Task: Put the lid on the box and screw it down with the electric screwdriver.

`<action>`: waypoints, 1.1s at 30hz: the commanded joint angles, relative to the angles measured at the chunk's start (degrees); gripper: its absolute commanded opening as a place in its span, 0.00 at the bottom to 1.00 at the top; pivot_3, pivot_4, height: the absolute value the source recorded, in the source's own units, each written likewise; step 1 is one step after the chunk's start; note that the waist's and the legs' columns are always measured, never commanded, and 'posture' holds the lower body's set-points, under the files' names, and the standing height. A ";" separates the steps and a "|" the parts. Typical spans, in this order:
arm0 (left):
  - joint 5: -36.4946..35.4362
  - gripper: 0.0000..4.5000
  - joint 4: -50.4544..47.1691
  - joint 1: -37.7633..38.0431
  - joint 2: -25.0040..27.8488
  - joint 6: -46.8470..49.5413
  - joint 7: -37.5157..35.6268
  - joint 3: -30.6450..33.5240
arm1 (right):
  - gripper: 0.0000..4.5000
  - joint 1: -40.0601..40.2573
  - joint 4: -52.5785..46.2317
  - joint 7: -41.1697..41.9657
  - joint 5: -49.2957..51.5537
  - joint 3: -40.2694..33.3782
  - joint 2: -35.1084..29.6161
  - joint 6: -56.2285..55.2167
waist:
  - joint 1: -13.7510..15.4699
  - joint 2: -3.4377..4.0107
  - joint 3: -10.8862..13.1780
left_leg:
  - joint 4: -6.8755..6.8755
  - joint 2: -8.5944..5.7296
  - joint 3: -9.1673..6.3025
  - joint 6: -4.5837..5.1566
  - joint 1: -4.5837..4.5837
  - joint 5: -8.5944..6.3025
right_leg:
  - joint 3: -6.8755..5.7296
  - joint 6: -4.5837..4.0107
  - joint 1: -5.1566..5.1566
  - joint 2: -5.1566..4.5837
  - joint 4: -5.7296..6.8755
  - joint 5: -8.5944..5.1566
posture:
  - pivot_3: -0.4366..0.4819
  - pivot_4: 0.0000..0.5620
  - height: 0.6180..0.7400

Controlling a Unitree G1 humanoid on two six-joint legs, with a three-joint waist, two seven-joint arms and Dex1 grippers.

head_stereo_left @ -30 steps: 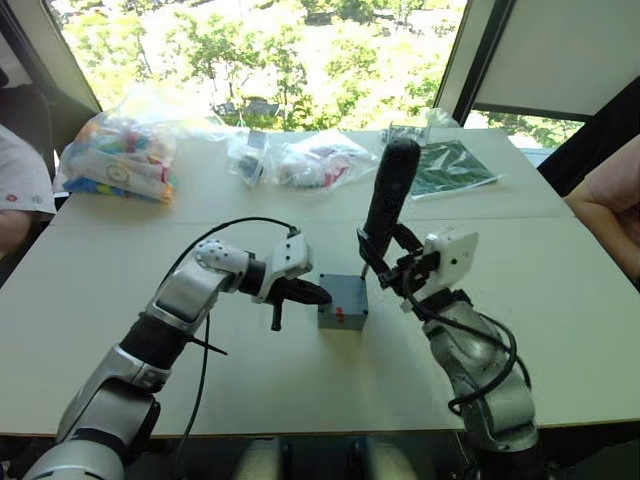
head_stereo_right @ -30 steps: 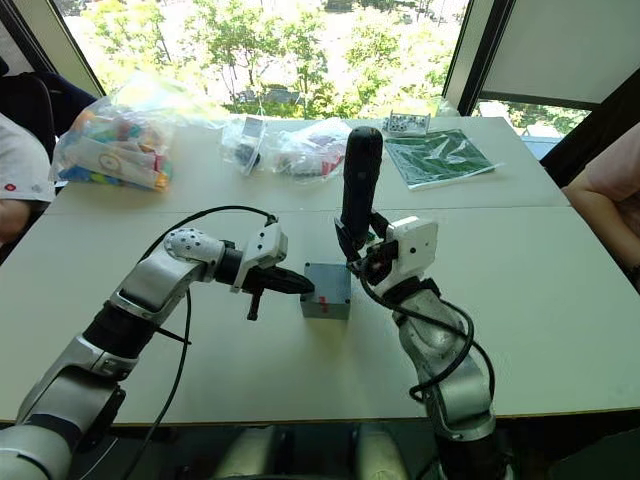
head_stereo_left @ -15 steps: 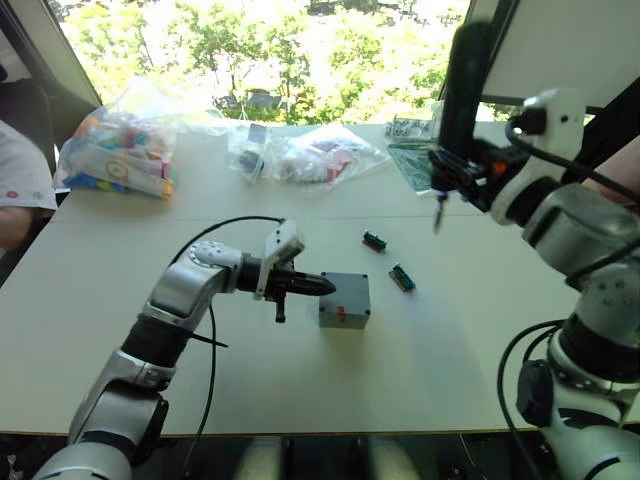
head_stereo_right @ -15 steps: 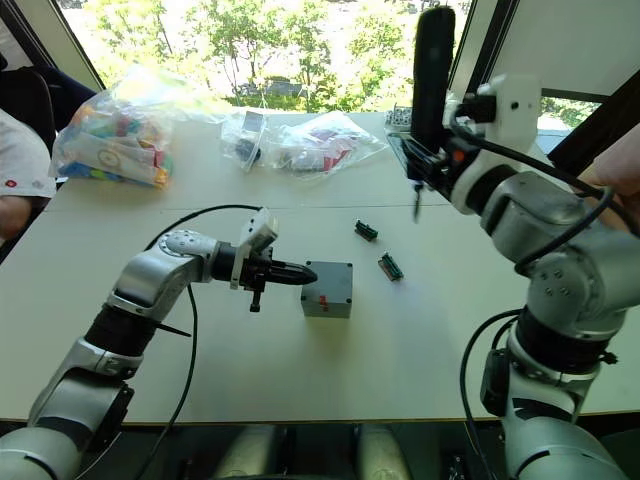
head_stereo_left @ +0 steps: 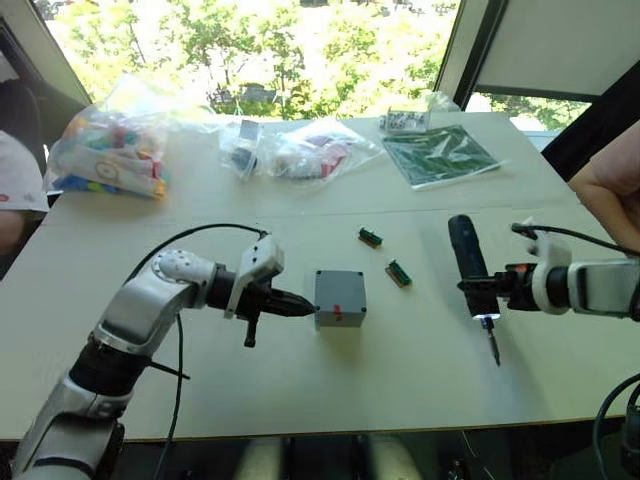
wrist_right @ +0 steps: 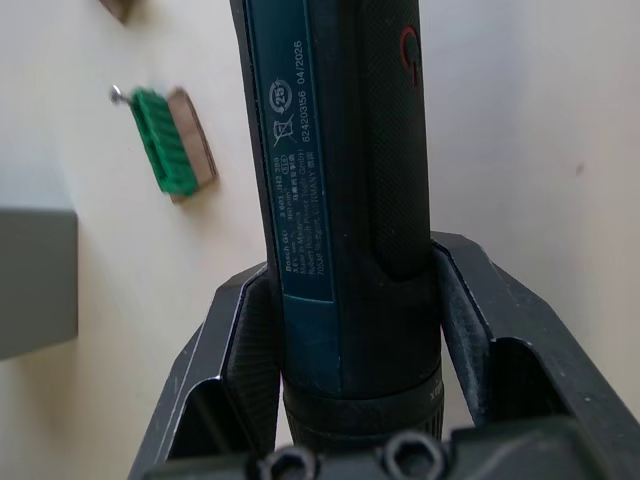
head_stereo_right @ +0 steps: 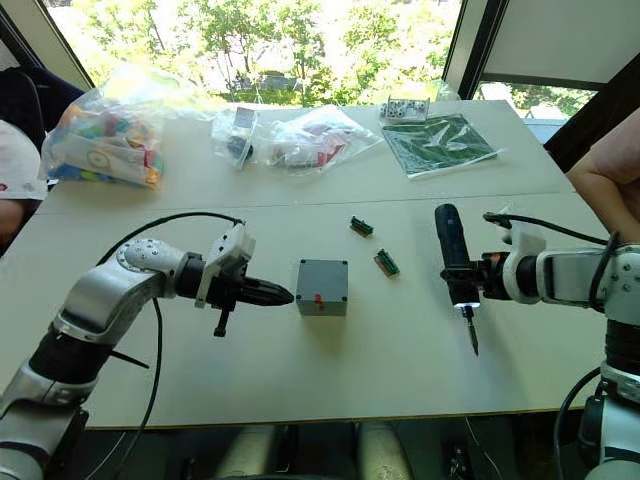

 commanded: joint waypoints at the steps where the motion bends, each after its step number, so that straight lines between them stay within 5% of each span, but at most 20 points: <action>1: -0.85 0.00 -1.24 0.28 -0.06 -0.16 2.11 2.04 | 0.42 -1.76 1.19 -2.01 1.18 1.89 -2.59 0.37 | 0.24 -0.03 0.02 | 0.01 -0.02 -0.01 0.00 -0.03 0.00 | -0.01 0.00 -0.01 0.00 0.00 0.00 | 0.48 0.27 1.00; 4: -0.80 0.00 -0.54 0.54 -0.08 -0.66 3.08 2.21 | 0.42 -3.64 3.37 -2.75 0.87 3.43 -2.55 0.37 | 0.09 -0.08 0.05 | 0.03 -0.08 0.03 0.00 -0.07 0.00 | 0.00 0.00 -0.02 -0.05 -0.03 0.00 | 0.48 0.27 1.00; 6: -1.35 0.00 0.30 0.11 -0.48 -0.58 3.87 3.06 | 0.63 -4.77 5.01 -3.35 1.12 4.01 -2.47 0.37 | 0.08 -0.11 0.07 | 0.05 -0.09 0.03 0.00 -0.07 0.00 | 0.00 0.00 -0.02 -0.08 -0.03 0.00 | 0.48 0.27 1.00; 12: 0.93 0.00 2.24 -0.53 -1.47 -2.64 8.66 5.06 | 0.99 -6.42 1.01 -4.45 -4.05 4.26 -3.10 -0.72 | 0.11 -0.15 0.09 | 0.04 -0.05 -0.01 0.00 -0.06 0.00 | -0.02 0.01 -0.02 -0.02 -0.02 0.00 | 0.48 0.27 1.00; 15: 1.73 0.00 5.29 -0.74 -1.81 -5.55 10.15 6.67 | 0.99 -11.43 -2.35 -1.17 -6.75 1.89 -1.54 -7.91 | -0.10 -0.11 0.11 | 0.05 -0.05 0.00 -0.01 -0.06 0.00 | -0.02 0.01 -0.03 -0.03 -0.02 0.00 | 0.48 0.27 1.00; 19: 5.73 0.00 12.97 -3.86 -0.33 -6.16 9.23 3.18 | 0.99 -5.39 -21.49 15.70 -23.89 10.83 -6.02 -40.40 | -0.09 -0.05 0.15 | -0.02 -0.02 -0.02 -0.01 -0.06 0.00 | -0.02 0.03 -0.15 0.06 0.01 -0.01 | 0.48 0.27 1.00; 26: 9.43 0.00 14.99 -6.75 -2.32 -8.83 5.93 -2.99 | 0.99 14.41 -36.37 27.18 -20.15 13.32 0.99 -46.11 | 0.42 -0.42 0.18 | 0.02 -0.13 -0.22 -0.06 -0.18 0.03 | -0.18 0.15 0.07 -0.09 -0.26 -0.07 | 0.48 0.27 1.00; 33: 10.24 0.00 13.47 -7.24 -2.39 -10.06 2.85 -4.82 | 0.99 19.41 -39.70 24.73 -25.34 20.76 4.33 -43.92 | 0.15 -0.40 0.20 | 0.34 -0.18 -0.21 -0.06 0.01 0.02 | -0.08 0.44 0.50 -0.18 -0.59 0.21 | 0.48 0.27 1.00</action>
